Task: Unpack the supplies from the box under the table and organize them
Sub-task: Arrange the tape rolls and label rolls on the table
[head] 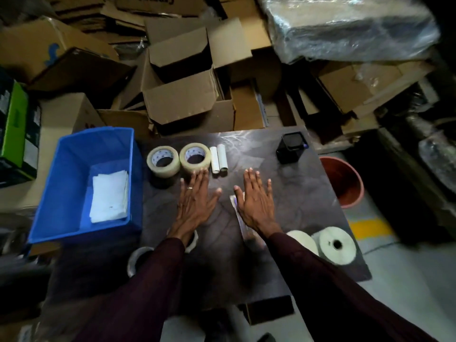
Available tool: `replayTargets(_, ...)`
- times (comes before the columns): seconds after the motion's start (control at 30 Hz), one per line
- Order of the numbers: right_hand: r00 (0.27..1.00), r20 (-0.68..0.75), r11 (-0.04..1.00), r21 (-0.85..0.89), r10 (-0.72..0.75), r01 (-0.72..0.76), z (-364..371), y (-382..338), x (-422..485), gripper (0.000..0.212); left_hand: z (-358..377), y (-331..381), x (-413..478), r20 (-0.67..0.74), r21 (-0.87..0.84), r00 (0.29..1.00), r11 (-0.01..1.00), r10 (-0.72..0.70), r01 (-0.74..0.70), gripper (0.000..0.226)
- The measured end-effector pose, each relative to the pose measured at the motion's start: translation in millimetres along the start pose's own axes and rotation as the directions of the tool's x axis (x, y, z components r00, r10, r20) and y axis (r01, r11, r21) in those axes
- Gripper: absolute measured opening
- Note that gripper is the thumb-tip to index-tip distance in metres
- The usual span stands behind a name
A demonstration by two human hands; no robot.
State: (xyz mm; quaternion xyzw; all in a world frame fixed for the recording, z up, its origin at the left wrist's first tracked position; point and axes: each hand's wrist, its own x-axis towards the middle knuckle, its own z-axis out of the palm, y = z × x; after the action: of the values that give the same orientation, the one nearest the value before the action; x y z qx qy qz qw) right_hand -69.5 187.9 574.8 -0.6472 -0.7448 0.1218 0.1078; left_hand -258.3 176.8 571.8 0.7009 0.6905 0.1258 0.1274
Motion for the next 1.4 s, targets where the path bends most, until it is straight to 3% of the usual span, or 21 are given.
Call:
replayTargets(0.1, 0.999, 0.043, 1.000, 0.003, 0.027, -0.027, -15, 28, -29, 0.076, 11, 29, -27, 0.039, -0.016, 0.999, 0.999, 0.035, -0.035, 0.091)
replayTargets(0.27, 0.991, 0.124, 0.998, 0.020, 0.050, -0.053, -38, 90, -78, 0.059, 32, 84, -71, 0.184, -0.156, 0.973, 0.981, 0.140, -0.112, 0.101)
replayTargets(0.47, 0.978, 0.133, 0.985, -0.090, 0.160, -0.149, -64, 177, -134, 0.064, 64, 161, -129, 0.249, -0.380, 0.936, 0.914, 0.249, -0.142, 0.118)
replayTargets(0.57, 0.960, 0.178, 0.973, -0.126, 0.216, -0.195, -70, 208, -149, 0.075, 78, 197, -133, 0.274, -0.396, 0.936, 0.913, 0.220, -0.098, 0.127)
replayTargets(0.67, 0.961, 0.207, 0.983, -0.025, 0.184, -0.183, -68, 229, -155, 0.085, 88, 215, -128, 0.297, -0.378, 0.950, 0.925, 0.101, 0.020, 0.131)
replayTargets(0.9, 0.970, 0.197, 0.984, 0.068, 0.146, -0.162, -61, 238, -158, 0.110, 105, 216, -123, 0.245, -0.342, 0.969, 0.938, 0.028, 0.059, 0.114)
replayTargets(1.17, 0.970, 0.137, 0.970, 0.116, 0.199, -0.215, -64, 217, -150, 0.106, 108, 215, -119, 0.176, -0.379, 0.984, 0.924, 0.029, 0.040, 0.089)
replayTargets(1.27, 0.982, 0.041, 0.978, 0.097, 0.182, -0.185, -62, 215, -150, 0.090, 110, 214, -119, 0.185, -0.381, 0.982, 0.923, 0.030, 0.044, 0.091)
replayTargets(1.4, 0.982, 0.010, 0.974, 0.130, 0.187, -0.187, -59, 214, -151, 0.089, 111, 211, -117, 0.212, -0.367, 0.976, 0.929, 0.043, 0.039, 0.096)
